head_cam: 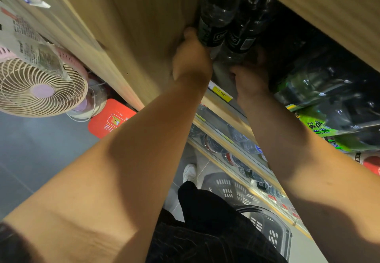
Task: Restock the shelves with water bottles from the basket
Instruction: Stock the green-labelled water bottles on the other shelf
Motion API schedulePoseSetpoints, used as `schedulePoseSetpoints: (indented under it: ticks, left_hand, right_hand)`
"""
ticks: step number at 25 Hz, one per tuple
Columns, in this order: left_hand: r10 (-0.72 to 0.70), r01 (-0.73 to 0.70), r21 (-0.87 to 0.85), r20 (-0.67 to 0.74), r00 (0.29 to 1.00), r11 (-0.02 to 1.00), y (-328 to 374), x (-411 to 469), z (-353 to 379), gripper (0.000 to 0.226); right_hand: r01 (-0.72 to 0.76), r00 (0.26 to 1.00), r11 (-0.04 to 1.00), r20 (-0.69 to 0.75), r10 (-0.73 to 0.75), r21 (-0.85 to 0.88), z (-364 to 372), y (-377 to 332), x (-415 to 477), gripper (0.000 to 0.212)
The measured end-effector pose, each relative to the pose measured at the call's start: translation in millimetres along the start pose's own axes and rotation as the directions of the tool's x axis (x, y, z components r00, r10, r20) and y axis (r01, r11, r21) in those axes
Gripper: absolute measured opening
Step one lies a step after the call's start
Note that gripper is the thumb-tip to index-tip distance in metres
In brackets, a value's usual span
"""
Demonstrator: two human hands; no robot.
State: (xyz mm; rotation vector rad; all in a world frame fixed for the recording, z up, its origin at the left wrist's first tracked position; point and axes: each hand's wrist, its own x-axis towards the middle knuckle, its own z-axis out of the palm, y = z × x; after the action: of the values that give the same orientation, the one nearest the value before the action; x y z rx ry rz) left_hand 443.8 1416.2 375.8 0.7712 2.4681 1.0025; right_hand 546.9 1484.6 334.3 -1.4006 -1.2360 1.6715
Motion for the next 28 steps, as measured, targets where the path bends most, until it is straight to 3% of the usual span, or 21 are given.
schedulePoseSetpoints:
  ticks: [7,12,19,22,24,28]
  left_hand:
    - [-0.049,0.054,0.189,-0.027,0.998,0.98,5,5,11,0.029]
    - [-0.067,0.071,0.184,-0.029,0.997,0.98,5,13,19,0.029]
    - [-0.04,0.042,0.166,-0.014,0.999,0.985,-6,10,27,0.034]
    - [0.103,-0.105,0.137,0.028,0.994,0.985,-18,1,18,0.046]
    - [0.191,-0.2,0.262,0.059,0.98,0.944,-25,-13,11,0.048]
    - [0.28,-0.278,0.271,0.033,0.959,0.921,-46,-39,-18,0.047]
  right_hand:
    - [-0.011,1.0,0.995,0.013,0.01,0.1,3,0,4,0.087]
    - [-0.011,1.0,0.987,0.0,0.011,0.161,3,0,7,0.085]
    - [-0.024,0.999,0.997,-0.031,0.026,0.068,-1,2,8,0.083]
    - [0.048,0.997,0.974,-0.052,-0.061,-0.222,2,-5,-2,0.079]
    - [0.11,0.992,0.896,-0.015,-0.129,-0.431,0,-7,-11,0.077]
    - [0.162,0.985,0.85,0.032,-0.168,-0.501,-5,-9,-37,0.073]
